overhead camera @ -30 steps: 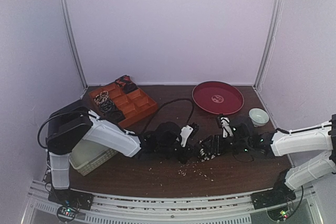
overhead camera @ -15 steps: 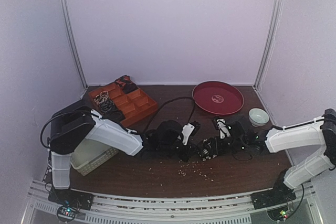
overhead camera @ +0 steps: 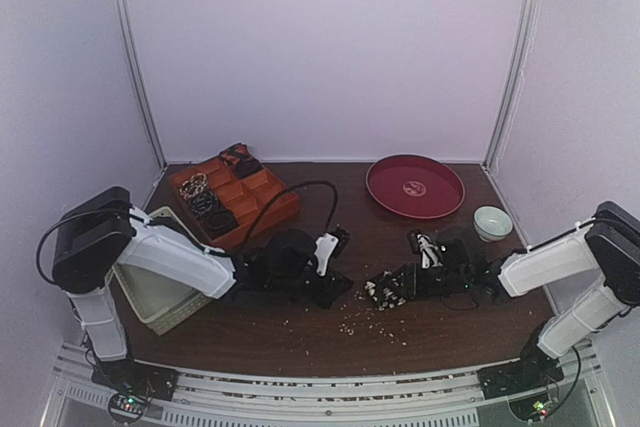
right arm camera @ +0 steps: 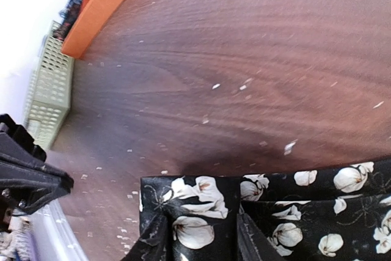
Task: Roll the ties
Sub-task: Roll the tie at the center of the board.
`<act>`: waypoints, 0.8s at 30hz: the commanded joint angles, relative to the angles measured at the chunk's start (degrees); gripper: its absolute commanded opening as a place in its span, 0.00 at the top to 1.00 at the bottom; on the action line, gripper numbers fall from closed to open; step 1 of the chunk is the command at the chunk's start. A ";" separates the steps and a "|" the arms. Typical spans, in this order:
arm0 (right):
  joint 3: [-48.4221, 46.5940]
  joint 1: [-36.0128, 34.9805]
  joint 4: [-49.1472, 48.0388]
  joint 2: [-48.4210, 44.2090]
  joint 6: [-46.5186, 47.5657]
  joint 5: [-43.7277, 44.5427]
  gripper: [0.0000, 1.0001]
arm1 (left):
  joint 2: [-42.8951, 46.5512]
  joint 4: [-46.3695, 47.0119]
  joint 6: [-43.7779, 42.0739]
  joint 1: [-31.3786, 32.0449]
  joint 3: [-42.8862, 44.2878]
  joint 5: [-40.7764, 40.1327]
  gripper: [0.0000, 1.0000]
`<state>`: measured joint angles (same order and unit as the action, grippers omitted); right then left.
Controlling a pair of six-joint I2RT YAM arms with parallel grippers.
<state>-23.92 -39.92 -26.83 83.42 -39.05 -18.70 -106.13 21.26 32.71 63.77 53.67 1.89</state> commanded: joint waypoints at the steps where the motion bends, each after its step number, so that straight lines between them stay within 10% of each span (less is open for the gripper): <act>1: 3.09 -2.99 -10.13 2.82 -11.18 -3.86 0.64 | 6.63 1.34 1.76 -0.75 -7.36 -3.10 0.94; 18: 4.75 -11.63 -15.02 2.51 -24.85 4.95 0.62 | 8.25 13.06 -13.76 4.93 -14.27 3.37 0.27; 24: 6.16 -11.67 -15.37 2.27 -24.56 4.28 0.62 | 1.68 8.54 -19.44 5.49 -6.83 4.83 0.22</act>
<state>-19.53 -51.16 -42.35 86.48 -63.22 -15.44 -101.06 30.02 19.35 69.14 42.11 4.99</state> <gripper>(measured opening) 0.383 0.780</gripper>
